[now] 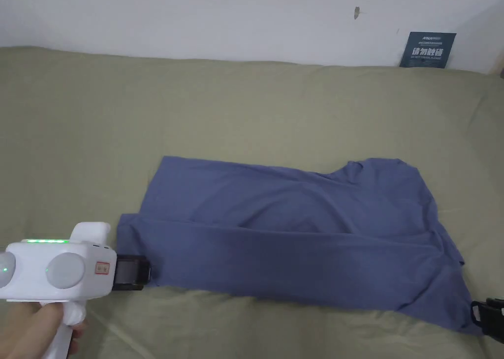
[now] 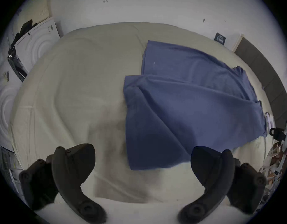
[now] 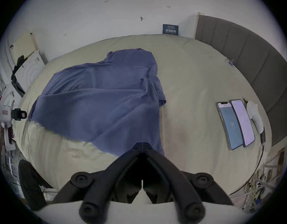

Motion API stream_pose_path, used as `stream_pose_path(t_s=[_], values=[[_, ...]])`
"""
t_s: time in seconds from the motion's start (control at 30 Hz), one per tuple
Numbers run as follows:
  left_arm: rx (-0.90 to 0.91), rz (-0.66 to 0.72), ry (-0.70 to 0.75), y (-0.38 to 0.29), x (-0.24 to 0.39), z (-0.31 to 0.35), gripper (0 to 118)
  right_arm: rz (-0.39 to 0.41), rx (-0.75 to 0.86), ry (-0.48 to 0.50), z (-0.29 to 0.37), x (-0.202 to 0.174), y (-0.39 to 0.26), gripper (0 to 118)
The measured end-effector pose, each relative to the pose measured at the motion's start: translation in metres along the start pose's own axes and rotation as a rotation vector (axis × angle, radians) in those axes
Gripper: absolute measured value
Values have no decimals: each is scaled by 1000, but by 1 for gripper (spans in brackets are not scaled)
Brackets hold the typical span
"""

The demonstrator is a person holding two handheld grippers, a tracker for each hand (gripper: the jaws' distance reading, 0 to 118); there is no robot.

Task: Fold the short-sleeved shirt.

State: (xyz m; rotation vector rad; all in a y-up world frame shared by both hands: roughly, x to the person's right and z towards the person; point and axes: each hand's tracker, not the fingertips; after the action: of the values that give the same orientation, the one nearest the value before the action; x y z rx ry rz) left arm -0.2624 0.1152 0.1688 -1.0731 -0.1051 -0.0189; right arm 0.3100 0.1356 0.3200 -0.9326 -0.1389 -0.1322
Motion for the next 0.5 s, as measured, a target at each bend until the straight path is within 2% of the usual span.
stream_pose_path(t_s=[0.1, 0.13, 0.17, 0.2, 0.23, 0.27, 0.3, 0.33, 0.37, 0.4, 0.5], values=[[-3, -27, 35, 4, 9, -9, 115, 5, -4, -2, -1, 0, -1, 0], [1, -30, 26, 4, 9, -9, 92, 14, -3, -8, -2, -1, -2, 0], [5, -32, -5, 4, 9, -8, 56, 18, 1, -9, -2, -1, -2, 0], [15, -26, 2, 4, 14, -7, 40, 17, 5, -8, -2, 0, -2, 0], [11, -42, -12, 6, 16, -6, 29, 15, 8, -7, -2, 0, -2, 4], [6, -64, -28, 7, 16, -6, 20, 9, 7, -3, -10, 6, -2, 26], [6, -78, -49, 7, 16, -7, 12, 2, -12, 8, -15, 8, -1, 66], [3, -85, -34, 8, 22, -6, 11, -4, -44, 27, -21, 8, -1, 118], [0, -99, -22, 8, 23, -7, 11, -21, 37, 23, -22, 9, 3, 113], [-1, -104, -21, 8, 22, -7, 11, -10, -26, 41, -29, 7, -3, 107], [0, -88, -26, 10, 23, -7, 11, 5, -90, 41, -56, 7, -5, 107]])
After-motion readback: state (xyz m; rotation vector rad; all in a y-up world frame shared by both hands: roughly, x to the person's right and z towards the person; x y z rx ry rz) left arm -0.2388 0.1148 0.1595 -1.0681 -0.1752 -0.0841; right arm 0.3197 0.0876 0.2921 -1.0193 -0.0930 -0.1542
